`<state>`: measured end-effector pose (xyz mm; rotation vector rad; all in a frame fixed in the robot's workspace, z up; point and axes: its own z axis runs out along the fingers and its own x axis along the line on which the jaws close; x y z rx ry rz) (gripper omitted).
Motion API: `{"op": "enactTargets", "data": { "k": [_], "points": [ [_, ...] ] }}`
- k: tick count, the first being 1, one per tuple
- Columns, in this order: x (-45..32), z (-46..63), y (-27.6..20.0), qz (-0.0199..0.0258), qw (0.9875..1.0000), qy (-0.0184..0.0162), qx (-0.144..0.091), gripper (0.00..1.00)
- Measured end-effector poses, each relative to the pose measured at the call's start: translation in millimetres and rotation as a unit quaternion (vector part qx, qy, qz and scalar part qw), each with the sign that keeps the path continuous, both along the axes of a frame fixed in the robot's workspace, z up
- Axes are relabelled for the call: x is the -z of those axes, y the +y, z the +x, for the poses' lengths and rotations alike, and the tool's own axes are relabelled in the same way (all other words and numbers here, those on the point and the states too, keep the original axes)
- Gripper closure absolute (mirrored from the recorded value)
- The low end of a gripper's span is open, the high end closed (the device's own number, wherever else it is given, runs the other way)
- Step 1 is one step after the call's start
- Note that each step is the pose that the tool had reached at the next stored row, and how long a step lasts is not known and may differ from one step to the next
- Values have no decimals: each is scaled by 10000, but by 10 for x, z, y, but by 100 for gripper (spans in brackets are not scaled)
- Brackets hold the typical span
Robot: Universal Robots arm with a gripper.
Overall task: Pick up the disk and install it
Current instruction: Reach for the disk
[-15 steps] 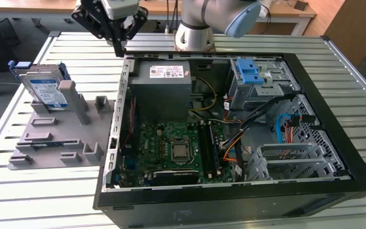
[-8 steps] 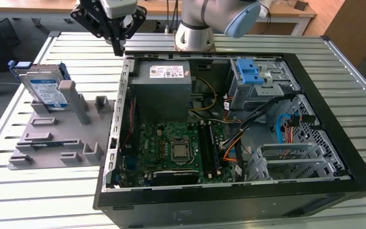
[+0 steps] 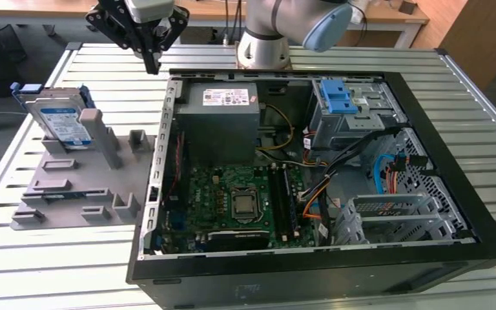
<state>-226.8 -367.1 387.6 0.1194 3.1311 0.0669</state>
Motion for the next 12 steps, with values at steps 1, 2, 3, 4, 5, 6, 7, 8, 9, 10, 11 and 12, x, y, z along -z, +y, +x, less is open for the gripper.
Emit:
{"op": "enactTargets", "data": {
  "k": [1, 2, 3, 4, 5, 6, 7, 8, 9, 10, 11, 12],
  "points": [
    [1, -17, 3, 0, 10000, 3, 0, 89],
    [3, -34, 6, 0, 10000, 5, 0, 89],
    [4, -52, 10, 0, 10000, 8, 0, 89],
    [5, -71, 17, 0, 10000, 10, 0, 89],
    [7, -89, 24, 0, 10000, 11, 0, 89],
    [9, -107, 31, 1, 10000, 13, 0, 89],
    [10, -124, 40, 0, 10000, 15, -1, 89],
    [11, -143, 48, 0, 10000, 16, -1, 89],
    [11, -163, 56, -1, 10000, 18, 0, 89],
    [12, -183, 63, -1, 10000, 20, 0, 89],
    [14, -203, 69, 0, 10000, 20, 0, 89],
    [16, -224, 76, 0, 10000, 20, 0, 89]
  ]
}}
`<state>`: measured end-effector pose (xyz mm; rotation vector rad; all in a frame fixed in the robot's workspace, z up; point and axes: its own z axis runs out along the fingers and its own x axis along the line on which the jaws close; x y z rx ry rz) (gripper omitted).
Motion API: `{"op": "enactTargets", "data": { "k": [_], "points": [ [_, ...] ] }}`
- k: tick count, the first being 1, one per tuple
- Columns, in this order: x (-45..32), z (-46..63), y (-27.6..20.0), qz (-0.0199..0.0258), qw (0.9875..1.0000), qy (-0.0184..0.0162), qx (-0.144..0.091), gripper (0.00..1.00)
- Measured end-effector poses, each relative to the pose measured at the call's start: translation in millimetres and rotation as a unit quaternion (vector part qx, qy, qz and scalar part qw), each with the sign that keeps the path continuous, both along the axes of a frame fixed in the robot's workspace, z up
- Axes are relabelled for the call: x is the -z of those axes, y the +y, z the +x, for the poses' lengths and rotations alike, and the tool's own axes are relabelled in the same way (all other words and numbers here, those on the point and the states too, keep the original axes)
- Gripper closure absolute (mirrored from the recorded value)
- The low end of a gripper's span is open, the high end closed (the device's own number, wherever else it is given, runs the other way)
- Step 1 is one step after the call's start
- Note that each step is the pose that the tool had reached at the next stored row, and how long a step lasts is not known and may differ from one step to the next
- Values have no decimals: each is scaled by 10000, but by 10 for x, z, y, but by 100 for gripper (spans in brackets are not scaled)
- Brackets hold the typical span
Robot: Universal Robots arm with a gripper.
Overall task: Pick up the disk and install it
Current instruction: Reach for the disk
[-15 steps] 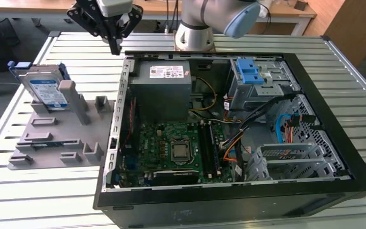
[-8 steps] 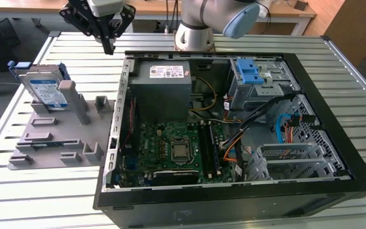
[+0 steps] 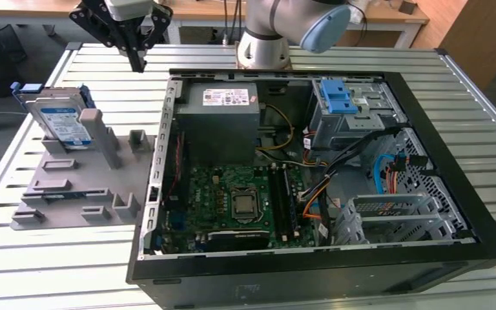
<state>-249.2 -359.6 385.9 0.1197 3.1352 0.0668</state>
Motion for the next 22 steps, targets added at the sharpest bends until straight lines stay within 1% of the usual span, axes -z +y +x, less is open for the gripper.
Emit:
{"op": "enactTargets", "data": {
  "k": [16, 18, 22],
  "points": [
    [29, -275, 55, 0, 10000, 9, -3, 89],
    [33, -292, 57, 0, 10000, 9, -44, 89],
    [41, -316, 58, 0, 9998, 9, -219, 89]
  ]
}}
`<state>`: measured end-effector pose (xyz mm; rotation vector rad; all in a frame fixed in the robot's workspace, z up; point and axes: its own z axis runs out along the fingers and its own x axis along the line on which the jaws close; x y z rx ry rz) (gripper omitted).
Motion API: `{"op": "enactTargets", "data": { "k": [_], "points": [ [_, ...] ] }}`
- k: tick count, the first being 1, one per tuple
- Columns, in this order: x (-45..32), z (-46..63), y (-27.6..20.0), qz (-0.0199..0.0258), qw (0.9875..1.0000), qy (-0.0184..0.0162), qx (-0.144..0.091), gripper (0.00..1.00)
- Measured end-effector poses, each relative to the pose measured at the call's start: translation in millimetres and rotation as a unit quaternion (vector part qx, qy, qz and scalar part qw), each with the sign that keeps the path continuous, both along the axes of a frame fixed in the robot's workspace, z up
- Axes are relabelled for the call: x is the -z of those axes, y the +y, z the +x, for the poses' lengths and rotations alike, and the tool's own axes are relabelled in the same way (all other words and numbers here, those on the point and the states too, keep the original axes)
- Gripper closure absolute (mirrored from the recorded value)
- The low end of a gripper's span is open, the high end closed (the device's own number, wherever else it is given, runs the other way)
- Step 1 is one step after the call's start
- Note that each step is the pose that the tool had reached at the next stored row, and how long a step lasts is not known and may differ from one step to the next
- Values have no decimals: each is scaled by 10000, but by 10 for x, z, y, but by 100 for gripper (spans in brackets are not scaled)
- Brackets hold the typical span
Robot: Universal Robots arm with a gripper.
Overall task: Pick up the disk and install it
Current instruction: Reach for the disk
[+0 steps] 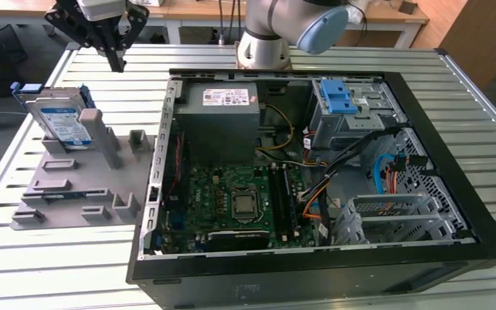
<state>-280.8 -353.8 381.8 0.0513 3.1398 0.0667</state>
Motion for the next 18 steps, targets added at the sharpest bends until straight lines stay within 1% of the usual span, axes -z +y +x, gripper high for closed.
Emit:
{"op": "enactTargets", "data": {
  "k": [1, 4, 10, 18],
  "points": [
    [1, -10, 5, 0, 10000, 0, -24, 89],
    [4, -55, 38, 0, 10000, 0, -41, 89],
    [12, -179, 94, 0, 10000, 0, -46, 89],
    [23, -365, 148, 0, 10000, 0, -56, 89]
  ]
}}
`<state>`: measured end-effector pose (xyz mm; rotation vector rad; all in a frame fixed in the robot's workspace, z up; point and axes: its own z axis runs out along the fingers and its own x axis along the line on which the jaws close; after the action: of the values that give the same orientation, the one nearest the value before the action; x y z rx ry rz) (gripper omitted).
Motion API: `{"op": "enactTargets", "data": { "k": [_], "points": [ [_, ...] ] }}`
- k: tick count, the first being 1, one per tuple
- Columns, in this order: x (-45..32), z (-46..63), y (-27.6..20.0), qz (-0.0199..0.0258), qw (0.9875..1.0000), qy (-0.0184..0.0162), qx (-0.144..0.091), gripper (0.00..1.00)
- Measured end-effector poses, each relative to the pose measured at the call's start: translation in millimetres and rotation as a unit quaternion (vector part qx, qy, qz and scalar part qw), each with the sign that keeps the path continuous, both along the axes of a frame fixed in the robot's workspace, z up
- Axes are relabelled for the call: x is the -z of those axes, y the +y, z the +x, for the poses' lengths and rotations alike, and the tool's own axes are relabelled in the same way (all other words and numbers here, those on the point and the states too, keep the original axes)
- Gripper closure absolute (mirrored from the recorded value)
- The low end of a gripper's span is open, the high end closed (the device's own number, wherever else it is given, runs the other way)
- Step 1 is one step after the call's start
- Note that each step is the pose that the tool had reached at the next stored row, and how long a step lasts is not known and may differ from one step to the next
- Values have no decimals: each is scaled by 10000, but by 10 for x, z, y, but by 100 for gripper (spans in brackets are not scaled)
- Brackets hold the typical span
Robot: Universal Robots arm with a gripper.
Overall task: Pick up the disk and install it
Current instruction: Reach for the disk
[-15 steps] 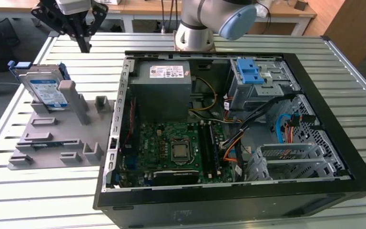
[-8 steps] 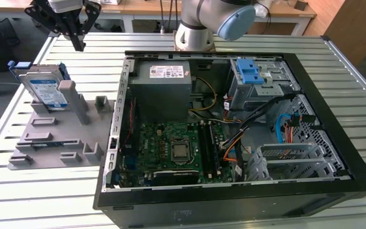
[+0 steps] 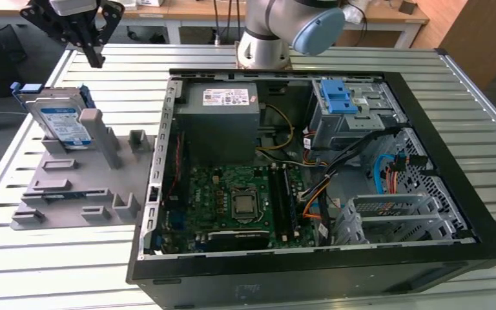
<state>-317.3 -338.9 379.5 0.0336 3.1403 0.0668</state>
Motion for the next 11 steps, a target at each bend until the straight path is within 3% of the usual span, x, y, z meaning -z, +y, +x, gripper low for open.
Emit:
{"op": "enactTargets", "data": {
  "k": [11],
  "points": [
    [15, -295, 68, 0, 10000, 1, -10, 89]
  ]
}}
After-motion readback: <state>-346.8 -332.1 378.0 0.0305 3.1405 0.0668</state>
